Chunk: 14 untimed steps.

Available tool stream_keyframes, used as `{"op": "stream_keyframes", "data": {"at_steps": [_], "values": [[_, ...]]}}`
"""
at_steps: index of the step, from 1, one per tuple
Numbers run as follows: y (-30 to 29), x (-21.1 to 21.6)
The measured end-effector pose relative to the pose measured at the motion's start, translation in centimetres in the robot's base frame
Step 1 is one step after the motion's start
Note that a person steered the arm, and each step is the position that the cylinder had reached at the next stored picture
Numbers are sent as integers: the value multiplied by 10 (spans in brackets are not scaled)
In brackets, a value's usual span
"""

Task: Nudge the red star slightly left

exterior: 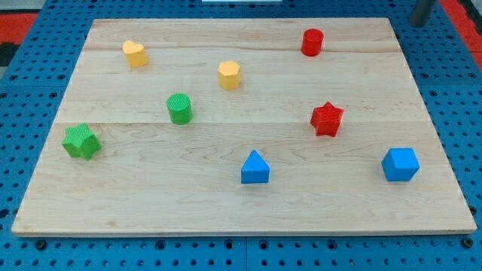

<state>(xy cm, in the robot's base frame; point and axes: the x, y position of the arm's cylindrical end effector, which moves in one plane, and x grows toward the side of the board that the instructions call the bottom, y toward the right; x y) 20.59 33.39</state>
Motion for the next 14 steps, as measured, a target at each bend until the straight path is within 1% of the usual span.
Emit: {"op": "stream_keyframes", "data": {"at_steps": [6,7,8,9,11,12,13,14], "values": [[-10,0],[-9,8],[-10,42],[-27,73],[-137,160],[-135,208],[-147,235],[-191,256]]}}
